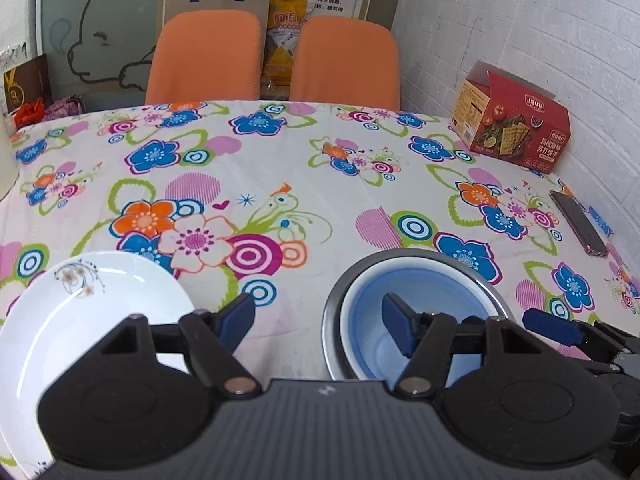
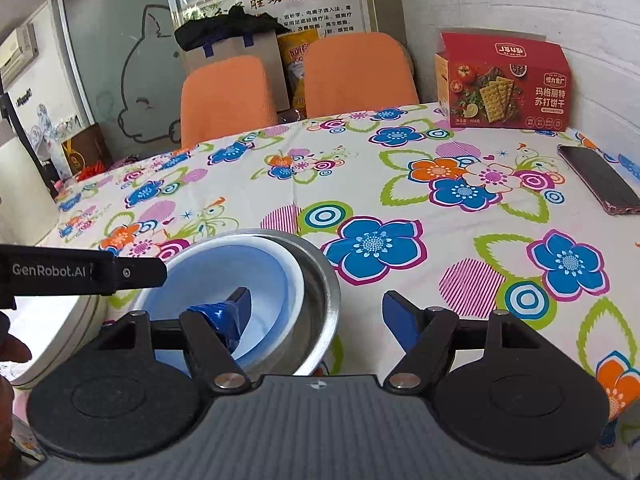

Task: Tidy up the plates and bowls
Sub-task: 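Press the clear blue bowl down into the white bowl with the left tool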

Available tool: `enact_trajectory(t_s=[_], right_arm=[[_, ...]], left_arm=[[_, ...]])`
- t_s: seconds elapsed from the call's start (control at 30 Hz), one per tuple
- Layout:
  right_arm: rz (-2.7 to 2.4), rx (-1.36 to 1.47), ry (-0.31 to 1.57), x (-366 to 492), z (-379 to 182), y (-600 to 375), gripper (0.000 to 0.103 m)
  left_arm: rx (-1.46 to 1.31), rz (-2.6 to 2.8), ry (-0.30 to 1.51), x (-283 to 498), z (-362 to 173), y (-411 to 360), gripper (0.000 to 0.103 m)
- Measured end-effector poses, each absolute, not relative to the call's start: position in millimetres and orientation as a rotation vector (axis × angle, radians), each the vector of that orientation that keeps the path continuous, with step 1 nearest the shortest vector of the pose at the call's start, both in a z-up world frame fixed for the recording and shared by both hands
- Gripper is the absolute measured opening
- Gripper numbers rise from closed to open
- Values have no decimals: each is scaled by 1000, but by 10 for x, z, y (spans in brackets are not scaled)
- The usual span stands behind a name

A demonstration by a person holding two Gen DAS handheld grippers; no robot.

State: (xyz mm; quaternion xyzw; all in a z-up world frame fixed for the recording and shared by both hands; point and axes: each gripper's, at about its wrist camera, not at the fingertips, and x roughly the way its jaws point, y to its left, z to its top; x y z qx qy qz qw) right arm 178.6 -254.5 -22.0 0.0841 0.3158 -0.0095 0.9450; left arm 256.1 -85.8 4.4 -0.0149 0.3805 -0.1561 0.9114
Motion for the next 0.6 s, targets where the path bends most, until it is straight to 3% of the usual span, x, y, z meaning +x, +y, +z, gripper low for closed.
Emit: enact_trajectory(t_s=[0.6], right_arm=[[7, 114, 719, 2038, -438, -2412, 62]], left_arm=[[85, -442, 899, 3001, -322, -1207, 67]])
